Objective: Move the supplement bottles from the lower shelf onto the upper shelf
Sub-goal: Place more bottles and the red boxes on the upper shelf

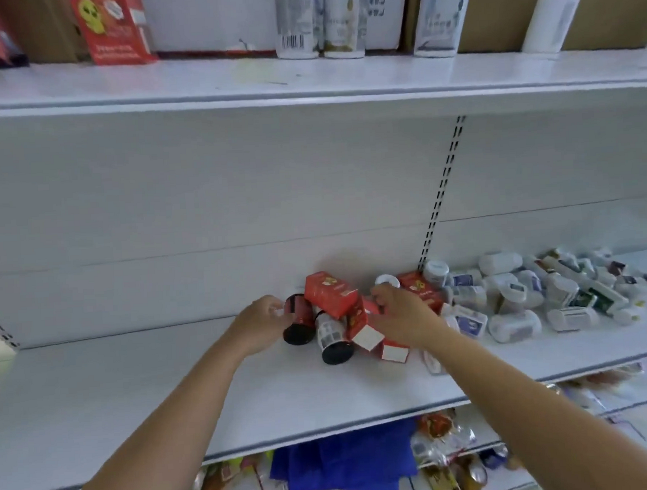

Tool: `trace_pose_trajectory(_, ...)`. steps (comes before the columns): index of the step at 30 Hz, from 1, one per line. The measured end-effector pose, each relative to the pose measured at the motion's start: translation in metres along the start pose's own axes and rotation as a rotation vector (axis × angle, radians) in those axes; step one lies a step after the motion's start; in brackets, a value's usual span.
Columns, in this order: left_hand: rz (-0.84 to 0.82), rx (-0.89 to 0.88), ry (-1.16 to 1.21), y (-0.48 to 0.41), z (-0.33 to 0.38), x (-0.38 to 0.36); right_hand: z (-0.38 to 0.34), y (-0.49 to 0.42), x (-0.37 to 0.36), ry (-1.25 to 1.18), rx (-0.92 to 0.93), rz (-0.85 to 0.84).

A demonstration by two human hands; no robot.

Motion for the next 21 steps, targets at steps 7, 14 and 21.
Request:
trace_pose_trajectory(7, 0.047, 0.276, 0.217, -0.094, -0.017, -0.056, 0.003, -0.116, -0.033, 0.013, 0.012, -0.052)
trace_pose_trajectory(14, 0.123, 0.361, 0.443, -0.112, -0.033, -0.072, 0.004, -0.147, -0.046, -0.179, -0.056, -0.018)
trace_pose_trajectory(21, -0.028, 0.200, 1.084, -0.054, -0.004, -0.022, -0.010, -0.089, -0.013, -0.957, -0.082, -0.140)
Point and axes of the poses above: each hand's wrist, its own y-axis away from the middle knuckle, its own x-axis out of the back of the hand, z = x × y, the point moved 2 cm from there along -y, towards the middle knuckle, and after that the axes turned 4 degrees about x, right-handed, at the moved point
